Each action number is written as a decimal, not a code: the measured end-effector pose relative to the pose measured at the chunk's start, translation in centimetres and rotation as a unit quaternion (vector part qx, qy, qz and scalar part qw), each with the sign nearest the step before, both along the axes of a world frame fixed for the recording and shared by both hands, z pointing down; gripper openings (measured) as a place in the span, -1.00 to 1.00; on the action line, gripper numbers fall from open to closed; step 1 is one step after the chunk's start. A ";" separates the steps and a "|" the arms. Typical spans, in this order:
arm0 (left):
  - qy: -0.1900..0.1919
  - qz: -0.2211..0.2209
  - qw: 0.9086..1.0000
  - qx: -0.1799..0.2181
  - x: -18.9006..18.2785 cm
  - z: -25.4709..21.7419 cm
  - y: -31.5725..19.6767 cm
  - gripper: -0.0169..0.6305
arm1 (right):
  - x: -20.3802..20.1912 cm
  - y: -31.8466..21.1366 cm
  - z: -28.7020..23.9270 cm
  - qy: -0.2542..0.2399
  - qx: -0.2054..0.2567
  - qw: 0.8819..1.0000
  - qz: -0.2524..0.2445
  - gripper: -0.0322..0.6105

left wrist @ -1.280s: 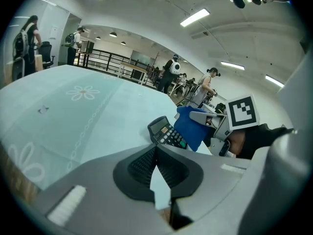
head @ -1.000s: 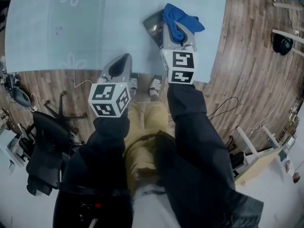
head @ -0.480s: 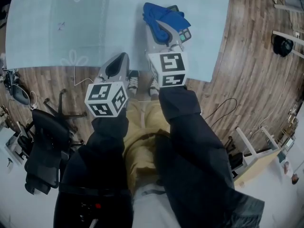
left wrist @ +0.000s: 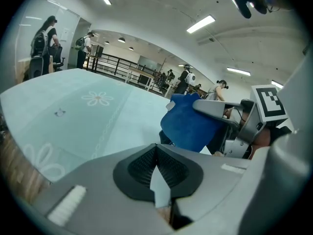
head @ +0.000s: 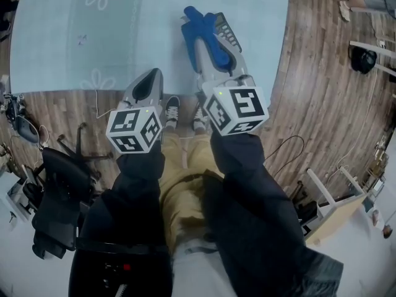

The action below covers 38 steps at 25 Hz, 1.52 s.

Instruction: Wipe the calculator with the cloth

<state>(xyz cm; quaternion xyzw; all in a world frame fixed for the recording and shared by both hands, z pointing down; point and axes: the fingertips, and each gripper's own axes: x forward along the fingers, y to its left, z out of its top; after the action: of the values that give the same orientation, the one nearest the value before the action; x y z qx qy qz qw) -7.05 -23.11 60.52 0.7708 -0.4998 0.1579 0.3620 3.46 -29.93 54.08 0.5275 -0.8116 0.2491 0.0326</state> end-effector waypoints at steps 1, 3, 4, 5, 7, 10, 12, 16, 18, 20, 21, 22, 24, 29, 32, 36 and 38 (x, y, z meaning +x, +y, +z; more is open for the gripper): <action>0.001 0.000 1.000 0.004 0.1 -0.3 -0.2 -0.94 | 0.9 0.1 -0.6 -0.001 0.003 1.000 0.009 -0.72; 0.003 0.002 1.000 0.009 0.3 -0.8 -0.5 -0.94 | 3.0 0.3 -1.2 0.002 0.007 1.000 0.026 -0.72; 0.003 0.003 1.000 0.010 0.4 -0.9 -0.6 -0.94 | 4.2 0.2 -1.3 0.006 0.008 0.999 0.036 -0.72; 0.003 0.003 1.000 0.011 0.5 -0.9 -0.7 -0.94 | 5.5 0.1 -1.3 0.012 0.009 0.999 0.047 -0.72; 0.002 0.004 1.000 0.013 0.6 -0.9 -0.8 -0.94 | 8.3 -0.2 -1.1 0.025 0.008 0.997 0.073 -0.72; 0.001 0.004 1.000 0.010 0.8 -0.5 -0.6 -0.94 | 11.9 -0.7 0.0 0.050 0.005 0.993 0.104 -0.72; 0.001 0.004 1.000 0.006 0.8 -0.1 -0.4 -0.94 | 13.2 -1.0 1.9 0.075 -0.007 0.991 0.112 -0.72; -0.002 0.005 1.000 -0.002 0.6 0.6 0.0 -0.94 | 12.3 -1.5 7.3 0.118 -0.047 0.988 0.085 -0.72; -0.005 0.003 1.000 -0.006 0.1 1.0 0.1 -0.94 | 10.4 -1.8 9.0 0.118 -0.059 0.989 0.062 -0.72; -0.008 -0.001 1.000 -0.010 -0.3 1.4 0.2 -0.94 | 8.5 -2.2 10.1 0.112 -0.066 0.990 0.044 -0.72; -0.010 -0.002 1.000 -0.012 -0.5 1.5 0.3 -0.94 | 7.7 -2.3 10.5 0.112 -0.069 0.991 0.039 -0.72; -0.010 -0.004 1.000 -0.013 -0.6 1.7 0.3 -0.94 | 7.0 -2.4 10.9 0.114 -0.072 0.990 0.035 -0.72; -0.010 -0.006 1.000 -0.016 -0.8 1.9 0.4 -0.94 | 6.0 -2.4 11.5 0.124 -0.076 0.989 0.028 -0.72; -0.007 -0.011 1.000 -0.018 -1.5 2.1 0.3 -0.94 | 4.0 -2.4 11.3 0.132 -0.074 0.988 0.009 -0.72; -0.006 -0.015 1.000 -0.018 -1.6 1.9 0.2 -0.94 | 3.2 -2.6 10.8 0.127 -0.073 0.989 0.002 -0.72; -0.007 -0.019 1.000 -0.018 -2.1 1.7 0.2 -0.94 | 0.9 -2.8 10.3 0.114 -0.067 0.991 -0.019 -0.72; -0.008 -0.021 1.000 -0.017 -2.2 1.6 0.2 -0.94 | -0.3 -2.9 10.1 0.098 -0.067 0.993 -0.026 -0.72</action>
<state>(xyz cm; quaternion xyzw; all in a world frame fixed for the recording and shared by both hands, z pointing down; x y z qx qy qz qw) -9.29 -22.94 62.16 0.7529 -0.5157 0.1649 0.3741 3.20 -32.80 64.16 0.5248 -0.7993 0.2493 0.1534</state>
